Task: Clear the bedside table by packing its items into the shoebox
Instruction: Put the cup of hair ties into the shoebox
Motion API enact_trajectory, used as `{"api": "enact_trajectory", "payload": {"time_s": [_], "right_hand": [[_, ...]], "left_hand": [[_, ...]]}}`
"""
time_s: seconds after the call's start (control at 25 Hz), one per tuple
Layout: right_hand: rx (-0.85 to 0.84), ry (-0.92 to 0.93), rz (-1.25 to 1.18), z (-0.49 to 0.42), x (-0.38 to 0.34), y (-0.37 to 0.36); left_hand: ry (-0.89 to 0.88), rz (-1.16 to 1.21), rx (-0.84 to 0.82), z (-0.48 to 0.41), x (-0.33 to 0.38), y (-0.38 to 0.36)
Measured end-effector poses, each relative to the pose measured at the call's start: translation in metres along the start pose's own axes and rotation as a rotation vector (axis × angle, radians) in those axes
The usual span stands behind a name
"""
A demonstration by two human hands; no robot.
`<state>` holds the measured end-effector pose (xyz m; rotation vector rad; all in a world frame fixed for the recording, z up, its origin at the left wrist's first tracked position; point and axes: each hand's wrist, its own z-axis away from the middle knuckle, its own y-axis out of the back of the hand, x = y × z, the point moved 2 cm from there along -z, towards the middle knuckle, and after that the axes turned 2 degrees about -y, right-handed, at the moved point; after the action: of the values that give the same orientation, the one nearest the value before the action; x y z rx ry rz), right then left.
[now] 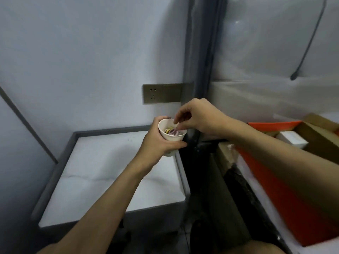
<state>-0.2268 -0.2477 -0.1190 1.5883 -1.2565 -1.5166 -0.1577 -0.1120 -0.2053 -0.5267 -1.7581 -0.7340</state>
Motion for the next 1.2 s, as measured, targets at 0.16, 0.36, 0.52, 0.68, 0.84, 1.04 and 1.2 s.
{"api": "enact_trajectory", "payload": {"time_s": [0.16, 0.36, 0.52, 0.68, 0.84, 1.04, 1.2], "right_hand": [[0.089, -0.227, 0.043, 0.041, 0.051, 0.044], [0.000, -0.462, -0.044, 0.098, 0.113, 0.086], [0.119, -0.567, -0.001, 0.145, 0.165, 0.110], [0.129, -0.685, 0.151, 0.205, 0.220, 0.111], [0.072, -0.771, 0.121, 0.242, 0.253, 0.081], [-0.005, -0.865, 0.062, 0.257, 0.266, 0.044], [-0.012, -0.870, 0.053, 0.260, 0.268, 0.031]], "left_hand": [[-0.055, 0.018, -0.100, -0.012, 0.029, -0.065], [-0.109, 0.133, -0.167, -0.024, 0.058, -0.153], [-0.088, 0.055, -0.297, -0.030, 0.069, -0.218], [-0.016, -0.414, -0.271, -0.031, 0.047, -0.258], [0.093, -0.396, -0.316, -0.020, 0.026, -0.279], [0.086, -0.372, -0.307, -0.018, 0.025, -0.289], [0.104, -0.329, -0.309, -0.014, 0.026, -0.293]]}}
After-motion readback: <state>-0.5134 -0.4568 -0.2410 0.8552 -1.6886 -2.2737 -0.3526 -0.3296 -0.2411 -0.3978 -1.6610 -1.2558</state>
